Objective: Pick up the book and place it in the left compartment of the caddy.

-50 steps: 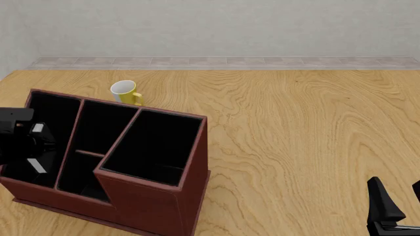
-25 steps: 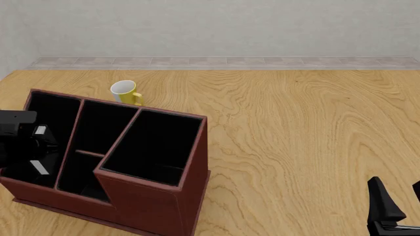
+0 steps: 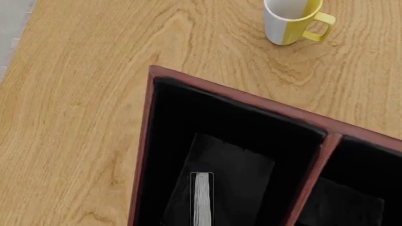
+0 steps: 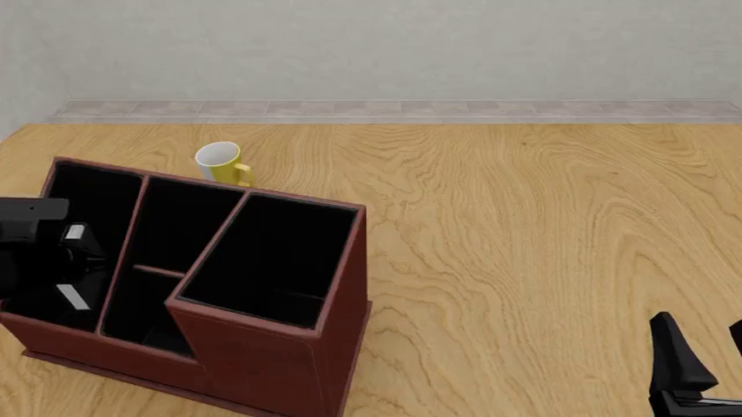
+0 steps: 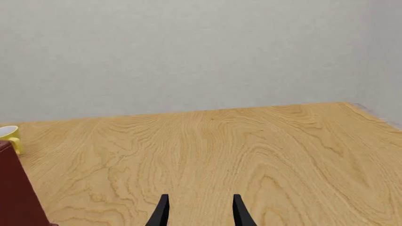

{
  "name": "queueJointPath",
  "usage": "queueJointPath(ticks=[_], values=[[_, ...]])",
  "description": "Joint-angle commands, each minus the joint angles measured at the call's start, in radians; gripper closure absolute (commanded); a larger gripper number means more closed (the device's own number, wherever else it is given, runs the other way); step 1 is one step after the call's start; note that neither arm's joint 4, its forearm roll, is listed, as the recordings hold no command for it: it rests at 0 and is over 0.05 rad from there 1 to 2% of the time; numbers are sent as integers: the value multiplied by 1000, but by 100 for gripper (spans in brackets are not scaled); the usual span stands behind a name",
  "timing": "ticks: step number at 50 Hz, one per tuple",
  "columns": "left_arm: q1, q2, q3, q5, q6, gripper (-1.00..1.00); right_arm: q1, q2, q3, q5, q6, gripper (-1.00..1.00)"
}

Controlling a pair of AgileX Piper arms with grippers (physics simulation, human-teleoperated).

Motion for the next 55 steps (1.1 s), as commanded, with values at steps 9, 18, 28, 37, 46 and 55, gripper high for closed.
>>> queueJointPath(ticks=[9,18,28,37,46,55], values=[[-1,17,-7,-19,11,100,2,0,4,-2,-1,-100],[5,27,-5,-31,17,100,3,0,4,-2,-2,-100],[-3,22,-4,-31,15,100,2,0,5,-4,-1,-100],[-9,23,0,-29,15,-100,2,0,6,-5,-1,-100],[-10,18,0,-23,15,-100,1,0,1,-1,0,-100],[-13,17,3,-26,14,-100,0,0,1,-2,1,-100]])
